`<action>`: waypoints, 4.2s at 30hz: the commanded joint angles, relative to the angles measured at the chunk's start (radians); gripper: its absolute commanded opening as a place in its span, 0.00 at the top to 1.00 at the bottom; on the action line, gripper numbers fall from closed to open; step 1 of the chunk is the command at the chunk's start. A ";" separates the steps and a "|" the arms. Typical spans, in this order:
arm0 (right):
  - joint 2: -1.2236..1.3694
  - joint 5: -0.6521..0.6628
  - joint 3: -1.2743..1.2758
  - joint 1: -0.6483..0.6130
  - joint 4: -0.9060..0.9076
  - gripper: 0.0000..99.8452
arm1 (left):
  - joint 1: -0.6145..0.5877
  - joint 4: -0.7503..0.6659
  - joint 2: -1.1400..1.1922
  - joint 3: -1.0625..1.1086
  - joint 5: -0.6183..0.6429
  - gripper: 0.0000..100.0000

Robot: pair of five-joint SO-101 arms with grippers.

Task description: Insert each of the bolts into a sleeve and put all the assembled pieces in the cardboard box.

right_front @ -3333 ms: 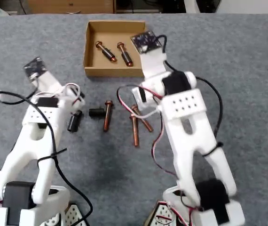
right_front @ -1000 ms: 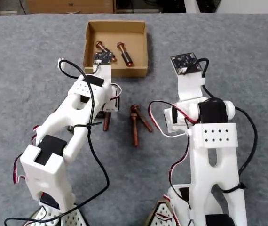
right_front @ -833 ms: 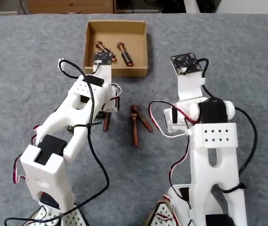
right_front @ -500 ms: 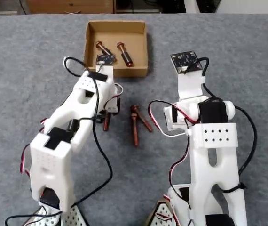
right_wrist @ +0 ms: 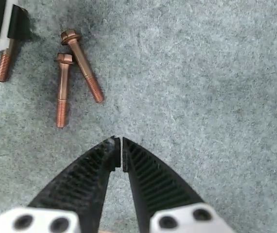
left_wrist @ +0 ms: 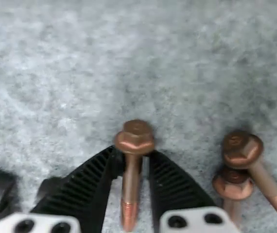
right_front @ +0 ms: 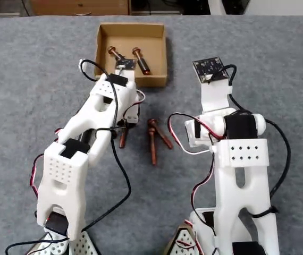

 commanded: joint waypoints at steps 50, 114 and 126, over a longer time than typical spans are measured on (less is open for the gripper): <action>1.187 0.626 -1.084 -0.611 0.140 0.84 | -0.919 0.077 -1.438 0.815 -0.092 0.98; 1.750 0.371 -1.618 -0.633 0.224 0.97 | -0.990 -0.011 -1.445 0.887 -0.071 0.98; 1.540 0.370 -1.699 -0.625 0.293 1.00 | -0.937 -0.009 -1.445 0.842 -0.066 0.98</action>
